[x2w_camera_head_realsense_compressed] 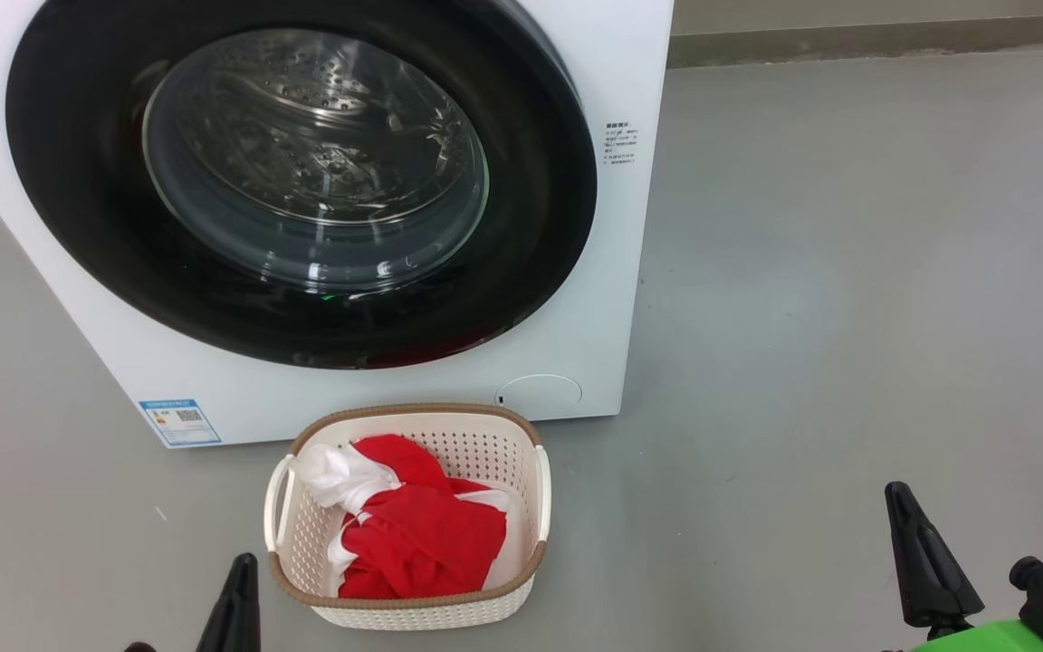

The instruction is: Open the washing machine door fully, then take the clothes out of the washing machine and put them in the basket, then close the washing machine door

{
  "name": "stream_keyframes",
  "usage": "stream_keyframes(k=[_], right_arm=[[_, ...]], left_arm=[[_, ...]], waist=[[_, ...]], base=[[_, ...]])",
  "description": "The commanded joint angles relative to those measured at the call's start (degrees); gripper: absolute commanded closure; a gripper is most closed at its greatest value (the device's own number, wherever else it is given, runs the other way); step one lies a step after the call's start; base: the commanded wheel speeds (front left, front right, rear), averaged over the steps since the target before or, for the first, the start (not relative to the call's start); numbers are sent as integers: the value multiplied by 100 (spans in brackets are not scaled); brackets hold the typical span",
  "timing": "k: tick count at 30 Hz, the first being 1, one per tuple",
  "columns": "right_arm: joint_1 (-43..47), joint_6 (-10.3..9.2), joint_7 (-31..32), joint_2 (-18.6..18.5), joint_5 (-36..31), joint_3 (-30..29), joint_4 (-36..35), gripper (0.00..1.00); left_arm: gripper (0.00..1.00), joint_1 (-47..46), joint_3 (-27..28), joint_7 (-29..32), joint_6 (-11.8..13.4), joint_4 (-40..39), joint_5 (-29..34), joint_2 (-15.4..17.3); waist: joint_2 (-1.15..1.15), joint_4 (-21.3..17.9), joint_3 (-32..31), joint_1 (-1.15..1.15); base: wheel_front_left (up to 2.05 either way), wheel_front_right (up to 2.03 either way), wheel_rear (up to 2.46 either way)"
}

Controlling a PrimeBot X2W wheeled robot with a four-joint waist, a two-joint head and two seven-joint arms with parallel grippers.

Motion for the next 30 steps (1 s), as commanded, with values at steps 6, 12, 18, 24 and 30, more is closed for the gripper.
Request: stream_keyframes(k=[6,12,18,24,30], right_arm=[[-296,-6,94,-115,533,48,-77,100],[-365,-7,186,-132,954,55,-25,100],[-435,-8,279,-148,1373,59,27,100],[-504,-9,374,-162,1788,60,79,100],[-574,-10,470,-175,2204,60,131,100]], left_arm=[[100,-307,123,109,-76,-58,-494,31],[100,-368,156,208,-102,-2,-897,34],[100,-429,188,308,-128,55,-1301,38],[100,-489,221,406,-154,111,-1703,41],[100,-550,254,506,-181,167,-2106,44]], waist=[[0,2,6,-1],[0,5,12,-1],[0,7,18,-1],[0,10,23,-1],[0,12,29,-1]], base=[[0,0,0],[0,0,0],[0,0,0],[0,0,0],[0,0,0]])
